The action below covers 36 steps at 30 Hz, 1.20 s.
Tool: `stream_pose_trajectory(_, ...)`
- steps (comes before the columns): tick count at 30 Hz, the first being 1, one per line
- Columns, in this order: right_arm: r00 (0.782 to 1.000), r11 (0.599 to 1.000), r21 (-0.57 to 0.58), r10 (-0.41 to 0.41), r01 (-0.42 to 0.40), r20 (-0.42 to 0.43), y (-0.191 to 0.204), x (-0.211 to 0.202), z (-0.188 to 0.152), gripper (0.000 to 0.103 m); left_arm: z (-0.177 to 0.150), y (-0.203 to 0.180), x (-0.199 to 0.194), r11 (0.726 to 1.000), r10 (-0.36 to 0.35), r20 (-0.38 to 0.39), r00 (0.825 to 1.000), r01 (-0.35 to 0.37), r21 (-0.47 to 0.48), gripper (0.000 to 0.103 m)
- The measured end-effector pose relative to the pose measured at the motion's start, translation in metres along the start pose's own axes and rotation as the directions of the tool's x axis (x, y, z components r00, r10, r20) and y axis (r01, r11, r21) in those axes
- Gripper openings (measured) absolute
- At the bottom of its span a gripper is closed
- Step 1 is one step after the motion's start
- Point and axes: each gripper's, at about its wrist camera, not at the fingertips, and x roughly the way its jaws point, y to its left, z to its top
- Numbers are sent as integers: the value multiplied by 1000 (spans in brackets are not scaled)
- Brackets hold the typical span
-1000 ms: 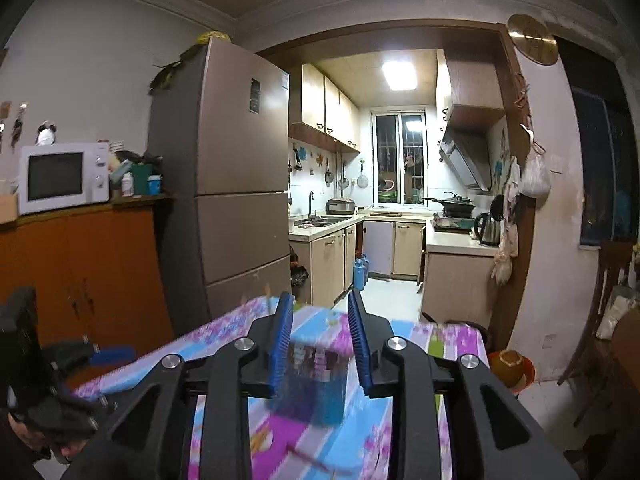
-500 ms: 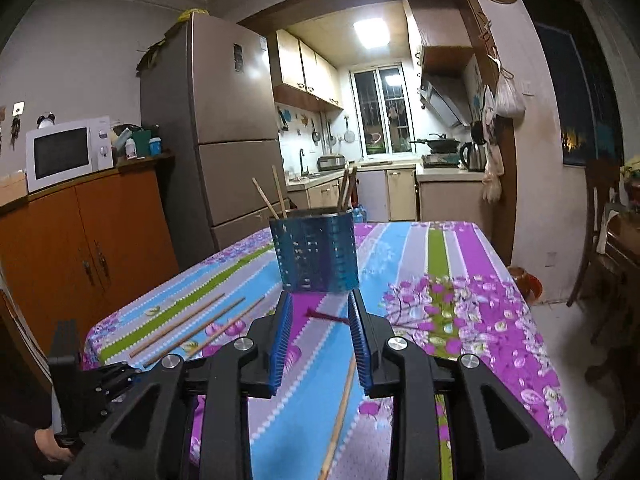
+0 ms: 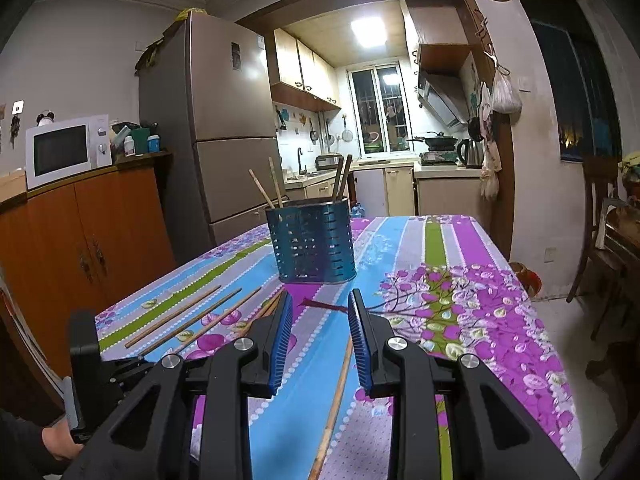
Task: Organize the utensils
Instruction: 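Close the left tool on a chopstick while the right tool grasps another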
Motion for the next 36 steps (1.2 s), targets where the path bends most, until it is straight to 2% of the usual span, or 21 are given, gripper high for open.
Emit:
stream_pose_trajectory(5, 1000, 1000, -13, -27, 27, -7, 12, -1, -24, 30, -1, 1, 1, 1000, 13, 22, 1000, -13, -6, 25)
stream_pose_trajectory(9, 997, 996, -51, -76, 76, -2, 20, -10, -58, 30, -5, -3, -1, 1000, 23, 48, 999, -24, 1, 13)
stream_pose_trajectory(14, 993, 990, -88, -113, 109, -43, 24, -13, -97, 30, -12, -7, -5, 999, 40, 81, 996, -41, 8, 11)
stream_pose_trajectory(16, 991, 988, -94, -126, 121, -53, 24, -10, -107, 28, -12, -6, -5, 999, 39, 85, 996, -39, 4, 11)
stream_pose_trajectory(18, 990, 988, -87, -129, 124, -59, 22, -8, -115, 22, -13, -6, -6, 999, 40, 89, 995, -41, 2, 11)
stream_pose_trajectory(23, 990, 988, -91, -131, 126, -54, 23, -3, -120, 15, -14, -7, -6, 999, 47, 99, 994, -48, 5, 11)
stream_pose_trajectory(36, 985, 978, -128, -170, 165, -25, 31, 1, -122, 14, -19, -5, -4, 999, 48, 139, 989, -47, -11, 11)
